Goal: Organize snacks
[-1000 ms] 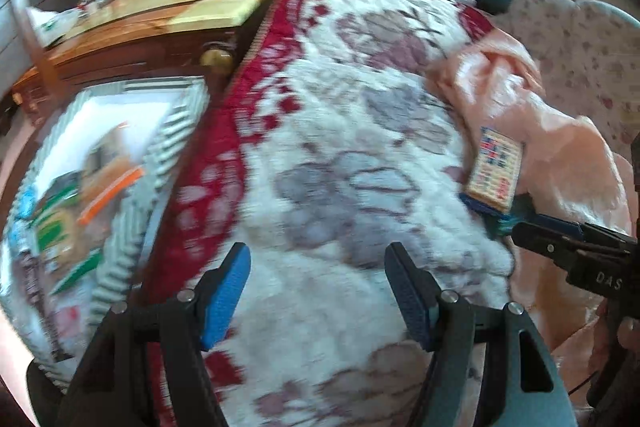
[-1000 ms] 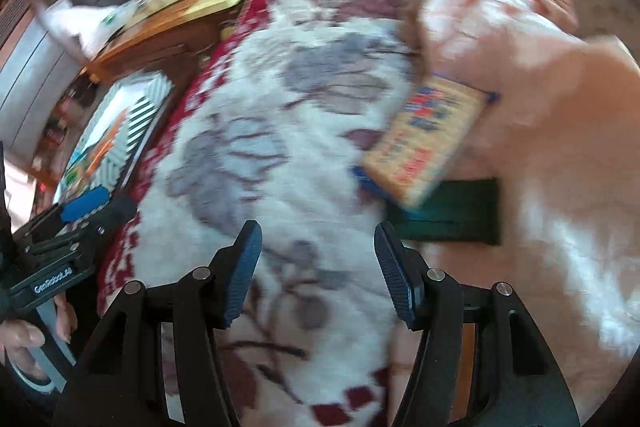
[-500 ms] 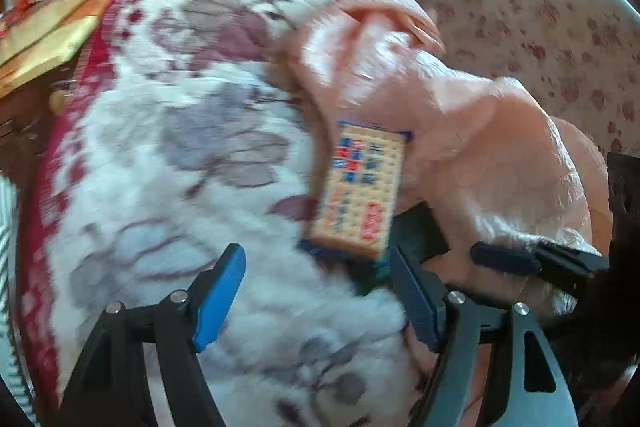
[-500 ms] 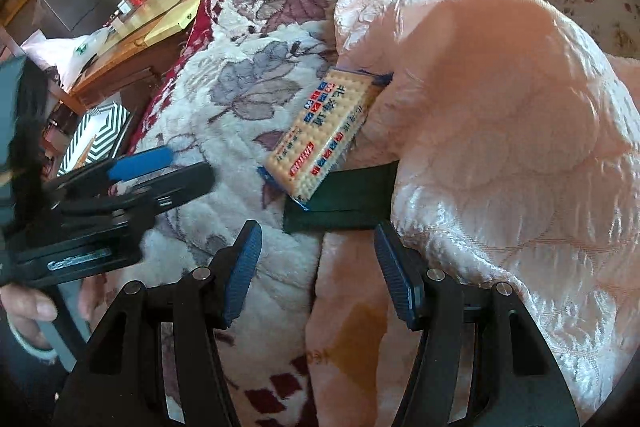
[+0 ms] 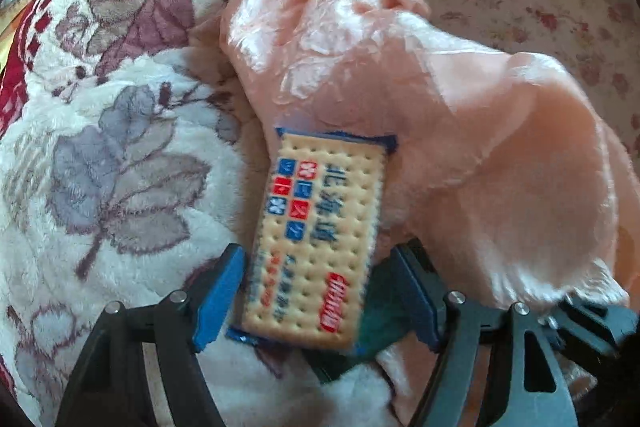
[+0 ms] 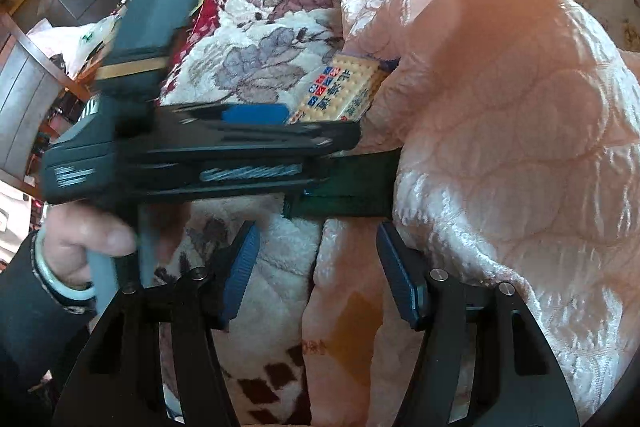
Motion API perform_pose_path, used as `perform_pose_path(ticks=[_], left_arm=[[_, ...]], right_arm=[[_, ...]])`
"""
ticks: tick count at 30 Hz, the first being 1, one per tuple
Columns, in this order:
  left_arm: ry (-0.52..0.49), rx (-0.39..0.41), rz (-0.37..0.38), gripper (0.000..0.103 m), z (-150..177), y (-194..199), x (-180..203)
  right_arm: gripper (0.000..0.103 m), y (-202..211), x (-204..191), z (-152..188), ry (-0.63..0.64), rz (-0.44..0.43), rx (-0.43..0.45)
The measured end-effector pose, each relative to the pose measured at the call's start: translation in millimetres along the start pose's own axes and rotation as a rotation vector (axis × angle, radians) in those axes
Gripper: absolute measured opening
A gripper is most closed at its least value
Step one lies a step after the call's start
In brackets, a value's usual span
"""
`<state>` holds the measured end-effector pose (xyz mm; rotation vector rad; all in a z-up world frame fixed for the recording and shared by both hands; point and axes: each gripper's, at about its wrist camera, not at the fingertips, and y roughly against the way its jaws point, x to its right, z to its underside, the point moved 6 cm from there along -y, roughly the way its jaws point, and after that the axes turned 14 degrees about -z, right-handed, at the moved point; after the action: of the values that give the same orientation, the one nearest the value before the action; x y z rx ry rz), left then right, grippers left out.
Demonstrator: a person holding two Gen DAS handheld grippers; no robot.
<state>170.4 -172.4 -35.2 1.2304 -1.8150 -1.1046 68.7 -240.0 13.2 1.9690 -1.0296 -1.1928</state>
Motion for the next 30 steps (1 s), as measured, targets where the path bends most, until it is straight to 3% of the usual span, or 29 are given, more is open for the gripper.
perform_pose_path(ticks=[3,6,16,21,27,30], left_arm=[[0.04,-0.009,0.016,0.061,-2.1,-4.3,-3.8],[0.019,0.015,-0.038,0.06,1.7,-0.1,-8.1],[0.143,0.078,-0.19,0.058,32.7,51.0,-93.5],[0.216,0.094,-0.242,0.058,62.4,77.8,-142.7],[0.264,0.079,-0.256,0.058,96.2,88.6,-168.3],[0.283,0.086,-0.267,0.058,102.5,90.7,-174.4]], right_arm=[[0.062,-2.6,-6.8,1.0,-0.042,-0.079,-0.003],[0.068,-10.1,-13.5,1.8,-0.076,-0.147,-0.009],[0.068,-56.3,3.2,-7.8,-0.173,-0.029,-0.088],[0.068,-74.5,15.9,-27.4,-0.238,0.012,-0.036],[0.068,-95.6,2.4,-60.0,-0.134,0.08,-0.056],[0.068,-84.5,-7.6,-56.1,-0.094,0.03,-0.074]])
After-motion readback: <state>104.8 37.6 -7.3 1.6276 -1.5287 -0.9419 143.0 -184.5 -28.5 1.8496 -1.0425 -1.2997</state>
